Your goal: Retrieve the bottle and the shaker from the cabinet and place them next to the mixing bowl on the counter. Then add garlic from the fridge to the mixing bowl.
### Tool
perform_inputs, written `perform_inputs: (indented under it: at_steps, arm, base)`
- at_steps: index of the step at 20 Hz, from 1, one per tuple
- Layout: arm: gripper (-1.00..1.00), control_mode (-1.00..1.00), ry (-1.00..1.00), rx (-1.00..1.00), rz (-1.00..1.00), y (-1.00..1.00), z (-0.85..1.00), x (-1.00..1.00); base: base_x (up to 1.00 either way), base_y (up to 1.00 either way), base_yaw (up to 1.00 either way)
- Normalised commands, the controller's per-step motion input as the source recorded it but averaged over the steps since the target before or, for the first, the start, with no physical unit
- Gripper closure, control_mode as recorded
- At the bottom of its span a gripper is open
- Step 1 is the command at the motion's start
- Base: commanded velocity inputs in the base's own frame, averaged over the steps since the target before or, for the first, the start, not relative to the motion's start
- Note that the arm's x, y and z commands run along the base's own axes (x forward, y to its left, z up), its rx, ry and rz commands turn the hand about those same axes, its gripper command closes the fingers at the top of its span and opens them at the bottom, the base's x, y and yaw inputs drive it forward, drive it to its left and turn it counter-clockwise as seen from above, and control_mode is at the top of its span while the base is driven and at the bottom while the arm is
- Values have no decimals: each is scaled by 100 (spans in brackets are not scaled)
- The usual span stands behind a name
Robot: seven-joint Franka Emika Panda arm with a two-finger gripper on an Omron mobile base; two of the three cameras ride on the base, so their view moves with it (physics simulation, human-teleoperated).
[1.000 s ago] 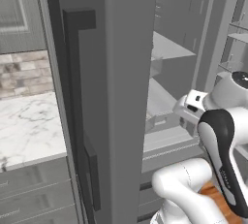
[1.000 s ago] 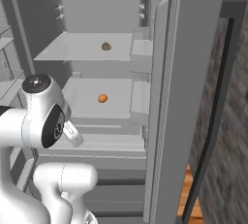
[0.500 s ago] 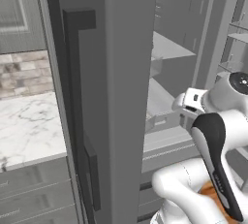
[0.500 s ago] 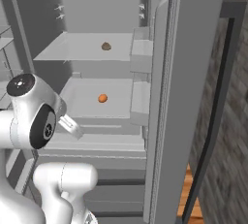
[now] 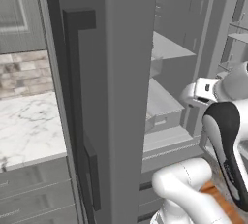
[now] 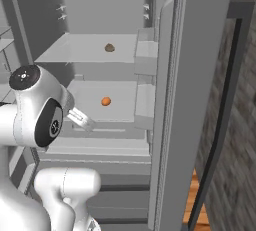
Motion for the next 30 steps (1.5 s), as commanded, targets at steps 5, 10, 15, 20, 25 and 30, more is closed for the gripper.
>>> perform_inputs:
  at_steps: [5, 10, 15, 20, 25, 30]
  arm:
    - [-100, -100, 5, 0, 1, -13, 38, 25]
    - [-100, -100, 0, 0, 0, 0, 27, 31]
    - [-100, -100, -2, 0, 3, 0, 10, 35]
    - [-100, -100, -2, -5, 8, 1, 0, 37]
    - [-100, -100, -2, -8, 3, 10, 5, 25]
    - [-100, -100, -10, -5, 1, 9, 19, 16]
  base:
    - [0, 0, 0]
    - [0, 0, 0]
    - [0, 0, 0]
    - [0, 0, 0]
    - [0, 0, 0]
    - [0, 0, 0]
